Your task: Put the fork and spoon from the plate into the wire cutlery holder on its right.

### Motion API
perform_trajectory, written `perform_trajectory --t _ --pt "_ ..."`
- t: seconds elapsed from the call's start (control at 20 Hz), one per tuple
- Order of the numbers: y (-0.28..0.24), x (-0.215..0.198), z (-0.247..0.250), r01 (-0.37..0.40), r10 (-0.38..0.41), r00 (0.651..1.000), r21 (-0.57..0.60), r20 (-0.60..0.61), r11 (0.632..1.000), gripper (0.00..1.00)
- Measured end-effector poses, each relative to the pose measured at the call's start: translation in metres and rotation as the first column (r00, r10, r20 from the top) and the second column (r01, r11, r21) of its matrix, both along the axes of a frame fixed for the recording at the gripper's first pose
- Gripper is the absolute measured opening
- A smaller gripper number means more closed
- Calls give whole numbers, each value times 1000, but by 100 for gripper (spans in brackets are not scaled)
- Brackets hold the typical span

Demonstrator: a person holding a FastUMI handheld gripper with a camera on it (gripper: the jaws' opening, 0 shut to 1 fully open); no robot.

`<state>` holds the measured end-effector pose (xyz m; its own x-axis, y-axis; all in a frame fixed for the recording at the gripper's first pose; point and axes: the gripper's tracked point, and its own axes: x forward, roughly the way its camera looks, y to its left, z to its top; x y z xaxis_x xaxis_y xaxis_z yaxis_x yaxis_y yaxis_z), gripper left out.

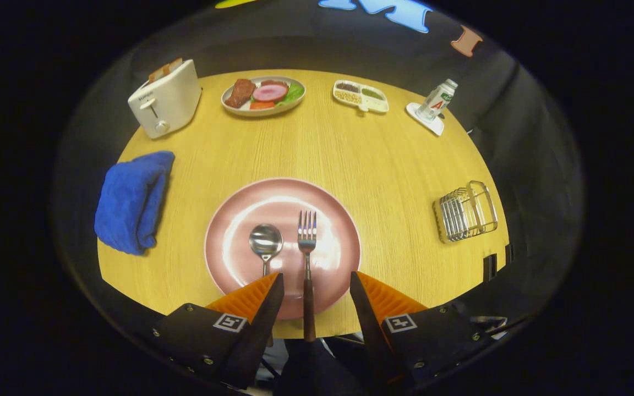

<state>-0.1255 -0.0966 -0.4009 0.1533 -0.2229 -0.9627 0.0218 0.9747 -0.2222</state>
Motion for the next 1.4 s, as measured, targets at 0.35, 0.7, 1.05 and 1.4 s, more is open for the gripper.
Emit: perform_trajectory --t 0.35,0.7,1.05,1.4 --pt "0 -21 -36 -18 19 991 5 -130 1000 75" --pt "-4 -19 -59 -57 56 982 -2 -182 998 56" --pt "-10 -25 -72 -98 88 969 -29 -231 995 15" --pt "-8 -9 -46 -105 92 975 -55 -202 993 6"
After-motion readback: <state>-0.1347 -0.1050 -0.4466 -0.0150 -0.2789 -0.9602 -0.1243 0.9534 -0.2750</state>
